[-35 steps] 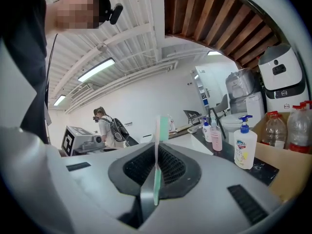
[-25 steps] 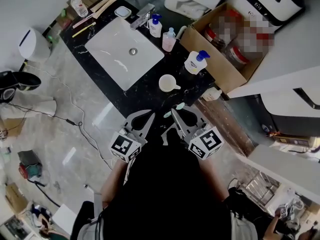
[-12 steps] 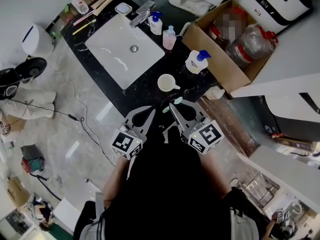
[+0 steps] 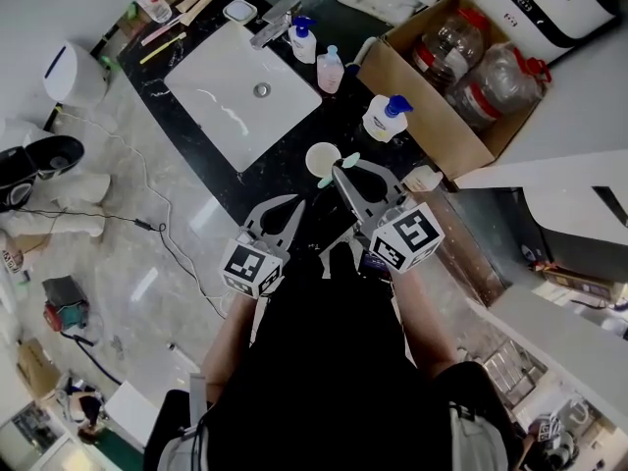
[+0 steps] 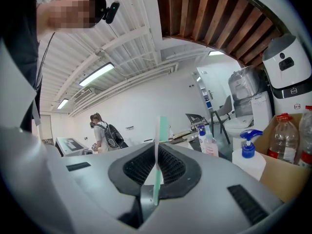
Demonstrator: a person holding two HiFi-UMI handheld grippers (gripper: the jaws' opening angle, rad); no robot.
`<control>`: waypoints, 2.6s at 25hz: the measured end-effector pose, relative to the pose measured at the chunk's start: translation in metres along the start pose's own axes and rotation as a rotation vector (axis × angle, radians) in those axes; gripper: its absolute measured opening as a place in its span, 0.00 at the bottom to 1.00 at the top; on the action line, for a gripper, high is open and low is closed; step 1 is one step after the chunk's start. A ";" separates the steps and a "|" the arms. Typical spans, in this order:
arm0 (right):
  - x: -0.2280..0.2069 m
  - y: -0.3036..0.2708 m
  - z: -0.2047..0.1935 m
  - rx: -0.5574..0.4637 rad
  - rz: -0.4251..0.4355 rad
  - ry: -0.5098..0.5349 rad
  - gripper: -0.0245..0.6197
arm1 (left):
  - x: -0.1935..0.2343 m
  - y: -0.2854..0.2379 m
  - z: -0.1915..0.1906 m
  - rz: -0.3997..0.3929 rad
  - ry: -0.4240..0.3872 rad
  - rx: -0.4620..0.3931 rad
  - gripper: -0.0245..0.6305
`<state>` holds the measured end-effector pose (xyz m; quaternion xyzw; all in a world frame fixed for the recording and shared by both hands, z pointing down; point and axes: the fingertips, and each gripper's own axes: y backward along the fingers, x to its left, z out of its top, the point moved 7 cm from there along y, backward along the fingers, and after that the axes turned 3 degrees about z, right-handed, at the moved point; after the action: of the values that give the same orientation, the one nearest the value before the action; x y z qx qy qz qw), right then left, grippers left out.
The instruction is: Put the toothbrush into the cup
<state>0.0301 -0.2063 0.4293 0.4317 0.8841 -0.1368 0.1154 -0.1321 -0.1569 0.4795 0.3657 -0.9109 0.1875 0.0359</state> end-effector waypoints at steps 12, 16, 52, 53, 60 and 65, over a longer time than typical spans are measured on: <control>-0.036 -0.031 -0.007 0.016 0.001 -0.015 0.08 | 0.003 -0.024 -0.014 0.026 0.036 0.043 0.05; -0.044 -0.039 -0.021 0.050 0.011 -0.038 0.08 | 0.002 -0.026 -0.020 0.029 0.053 0.060 0.05; -0.089 -0.058 -0.074 0.120 0.025 -0.228 0.08 | -0.007 -0.035 -0.044 0.022 0.109 0.118 0.05; -0.092 -0.058 -0.075 0.117 0.027 -0.250 0.08 | -0.007 -0.035 -0.045 0.022 0.110 0.119 0.05; -0.109 -0.060 -0.081 0.105 0.012 -0.354 0.08 | -0.007 -0.035 -0.049 0.031 0.112 0.119 0.05; -0.113 -0.062 -0.083 0.099 0.010 -0.374 0.08 | -0.008 -0.035 -0.051 0.036 0.124 0.121 0.05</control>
<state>0.0416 -0.2973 0.5518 0.4083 0.8373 -0.2575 0.2567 -0.1062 -0.1567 0.5359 0.3386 -0.9003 0.2651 0.0668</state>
